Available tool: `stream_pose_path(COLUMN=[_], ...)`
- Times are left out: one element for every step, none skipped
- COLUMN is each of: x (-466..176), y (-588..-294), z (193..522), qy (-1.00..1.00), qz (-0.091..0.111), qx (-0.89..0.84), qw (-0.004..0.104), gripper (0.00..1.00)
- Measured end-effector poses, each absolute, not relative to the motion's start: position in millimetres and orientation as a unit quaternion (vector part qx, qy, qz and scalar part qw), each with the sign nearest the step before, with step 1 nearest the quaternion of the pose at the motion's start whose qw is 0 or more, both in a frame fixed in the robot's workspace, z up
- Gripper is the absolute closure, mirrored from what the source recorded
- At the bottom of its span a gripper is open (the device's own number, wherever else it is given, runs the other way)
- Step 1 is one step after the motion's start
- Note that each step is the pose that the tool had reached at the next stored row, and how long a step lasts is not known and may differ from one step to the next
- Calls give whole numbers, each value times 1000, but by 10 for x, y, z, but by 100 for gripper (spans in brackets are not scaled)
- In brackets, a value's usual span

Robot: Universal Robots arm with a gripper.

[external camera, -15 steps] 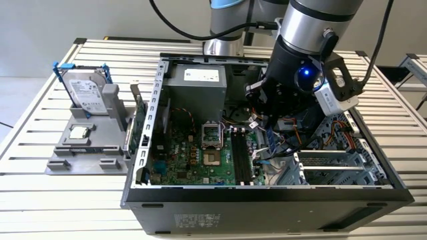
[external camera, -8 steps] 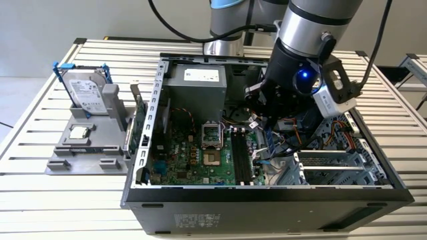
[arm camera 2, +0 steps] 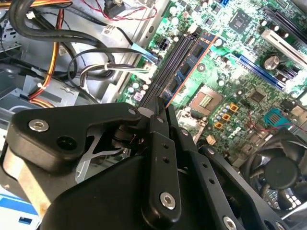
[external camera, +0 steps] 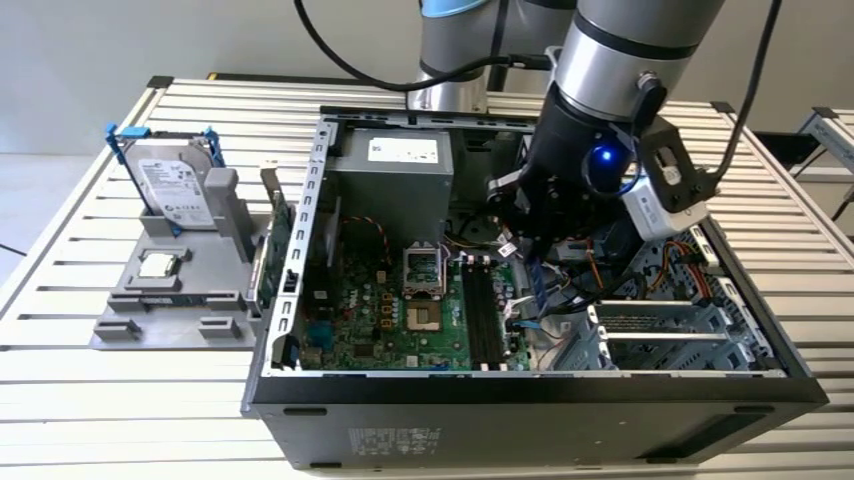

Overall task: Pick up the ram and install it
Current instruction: 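Insert the ram into the slot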

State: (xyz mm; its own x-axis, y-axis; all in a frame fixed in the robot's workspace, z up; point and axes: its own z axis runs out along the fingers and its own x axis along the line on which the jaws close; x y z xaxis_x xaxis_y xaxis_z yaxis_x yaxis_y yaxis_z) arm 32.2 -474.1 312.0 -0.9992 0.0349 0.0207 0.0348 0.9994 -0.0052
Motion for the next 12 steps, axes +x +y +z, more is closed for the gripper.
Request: stream_pose_path(x=[320, 318, 315, 312, 309, 307, 304, 302, 300, 296, 292, 289], y=[-4740, -4739, -4738, -4738, -4737, -4736, -4735, -4734, -4733, -4733, -4733, -4733], z=[3113, 3106, 3100, 3093, 3084, 3073, 3062, 3055, 3048, 3040, 3034, 3028], qy=[-1000, -1000, -1000, -1000, -1000, -1000, -1000, -1000, -1000, -1000, -1000, -1000], qz=[3, 3, 3, 3, 2, 3, 3, 3, 3, 3, 3, 3], qx=[-17, -17, -17, -17, -17, -17, -17, -17, -17, -17, -17, -17], qw=[11, 11, 12, 12, 13, 13, 13, 13, 13, 13, 13, 13], gripper=[100, 100, 100, 100, 100, 100, 100, 100, 100, 100, 100, 100])
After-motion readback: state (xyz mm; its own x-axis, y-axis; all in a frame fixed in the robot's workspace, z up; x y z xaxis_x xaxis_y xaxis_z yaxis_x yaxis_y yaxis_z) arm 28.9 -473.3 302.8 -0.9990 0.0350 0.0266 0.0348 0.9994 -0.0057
